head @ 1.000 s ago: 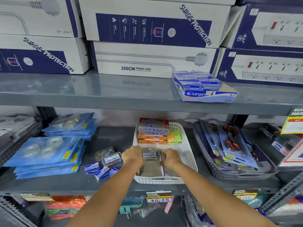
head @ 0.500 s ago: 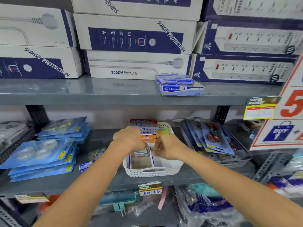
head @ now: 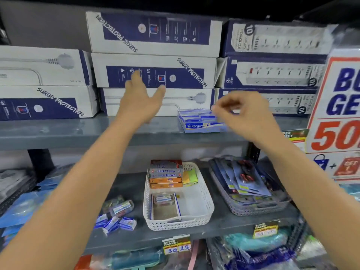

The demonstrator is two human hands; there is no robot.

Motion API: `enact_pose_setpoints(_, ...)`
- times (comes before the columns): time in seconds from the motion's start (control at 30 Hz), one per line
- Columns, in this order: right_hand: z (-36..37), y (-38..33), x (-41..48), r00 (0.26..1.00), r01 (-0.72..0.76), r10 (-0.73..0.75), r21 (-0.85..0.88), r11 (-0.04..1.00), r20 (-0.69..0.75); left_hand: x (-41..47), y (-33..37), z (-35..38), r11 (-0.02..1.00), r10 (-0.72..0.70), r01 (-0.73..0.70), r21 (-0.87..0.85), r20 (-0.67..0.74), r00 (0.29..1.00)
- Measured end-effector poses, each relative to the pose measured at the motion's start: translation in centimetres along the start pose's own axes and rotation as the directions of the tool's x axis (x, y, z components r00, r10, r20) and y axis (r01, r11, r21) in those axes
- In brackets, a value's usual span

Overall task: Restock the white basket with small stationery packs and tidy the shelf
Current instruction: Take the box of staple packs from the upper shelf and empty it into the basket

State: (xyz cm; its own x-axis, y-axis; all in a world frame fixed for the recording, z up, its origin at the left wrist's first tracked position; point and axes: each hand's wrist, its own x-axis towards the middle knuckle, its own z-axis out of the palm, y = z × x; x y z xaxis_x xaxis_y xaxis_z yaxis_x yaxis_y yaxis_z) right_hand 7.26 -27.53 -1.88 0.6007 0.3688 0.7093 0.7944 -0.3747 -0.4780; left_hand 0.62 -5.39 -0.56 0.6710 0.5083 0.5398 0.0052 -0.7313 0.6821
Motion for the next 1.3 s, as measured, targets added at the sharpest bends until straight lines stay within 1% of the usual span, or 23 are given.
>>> enact_pose_setpoints(0.03,0.1,0.4,1.1,0.997,-0.012,0.012,-0.001,1.000,-0.071,1.0,0.0,0.8,0.998,-0.023,0.021,-0.052,-0.039,0.999)
enact_pose_setpoints(0.07,0.3,0.9,2.2,0.992,-0.039,0.035,-0.030,0.999,-0.125,1.9,0.0,1.6,0.995,-0.064,0.060,-0.078,-0.043,0.997)
enact_pose_setpoints(0.1,0.6,1.5,3.3,0.987,-0.078,0.065,-0.082,0.994,-0.148,2.5,0.2,2.4,0.991,-0.115,0.114,-0.066,-0.011,0.993)
enact_pose_setpoints(0.13,1.1,2.2,4.4,0.985,-0.129,0.112,-0.132,0.983,-0.129,3.0,0.4,3.2,0.986,-0.167,0.168,-0.018,0.043,0.985)
enact_pose_setpoints(0.17,1.6,2.8,5.3,0.982,-0.182,0.172,-0.182,0.966,-0.072,3.2,0.8,3.8,0.977,-0.206,0.199,0.071,0.104,0.973)
enact_pose_setpoints(0.2,2.1,3.4,6.0,0.969,-0.238,0.247,-0.236,0.942,0.006,3.1,1.1,4.3,0.966,-0.224,0.196,0.168,0.173,0.959)
enact_pose_setpoints(0.27,2.9,4.1,6.8,0.924,-0.301,0.361,-0.341,0.891,0.126,2.9,1.2,5.3,0.950,-0.221,0.135,0.282,0.300,0.928)
enact_pose_setpoints(0.33,3.4,4.5,7.3,0.896,-0.323,0.408,-0.376,0.868,0.172,2.6,1.1,6.1,0.941,-0.222,0.097,0.324,0.375,0.900)
enact_pose_setpoints(0.37,3.5,4.6,7.5,0.882,-0.343,0.432,-0.372,0.863,0.188,2.7,1.0,6.5,0.938,-0.222,0.089,0.336,0.381,0.897)
enact_pose_setpoints(0.43,3.7,4.7,7.6,0.846,-0.382,0.474,-0.343,0.858,0.244,2.8,1.1,7.0,0.928,-0.215,0.074,0.366,0.362,0.907)
enact_pose_setpoints(0.53,3.7,4.8,7.4,0.795,-0.440,0.518,-0.287,0.851,0.315,2.7,1.2,7.4,0.930,-0.199,0.073,0.359,0.327,0.924)
enact_pose_setpoints(0.67,3.7,4.6,7.3,0.781,-0.491,0.529,-0.196,0.848,0.332,2.6,1.1,7.6,0.946,-0.219,0.125,0.300,0.305,0.927)
enact_pose_setpoints(0.73,3.9,4.7,7.2,0.782,-0.511,0.532,-0.155,0.846,0.325,2.5,1.2,7.5,0.957,-0.234,0.164,0.238,0.302,0.924)
enact_pose_setpoints(0.93,4.6,5.0,7.1,0.820,-0.504,0.500,-0.061,0.862,0.278,1.9,1.1,6.6,0.961,-0.275,0.262,0.085,0.295,0.915)
enact_pose_setpoints(1.03,4.7,4.6,7.1,0.825,-0.500,0.485,-0.024,0.866,0.291,1.4,1.4,5.6,0.958,-0.282,0.285,0.031,0.269,0.921)
enact_pose_setpoints(1.17,5.1,3.6,6.2,0.824,-0.489,0.450,0.031,0.872,0.343,0.8,1.5,3.6,0.960,-0.271,0.280,-0.019,0.194,0.943)
enact_pose_setpoints(1.3,5.9,1.7,4.5,0.839,-0.457,0.391,0.102,0.883,0.379,-0.3,1.0,1.3,0.959,-0.263,0.269,-0.085,0.073,0.962)
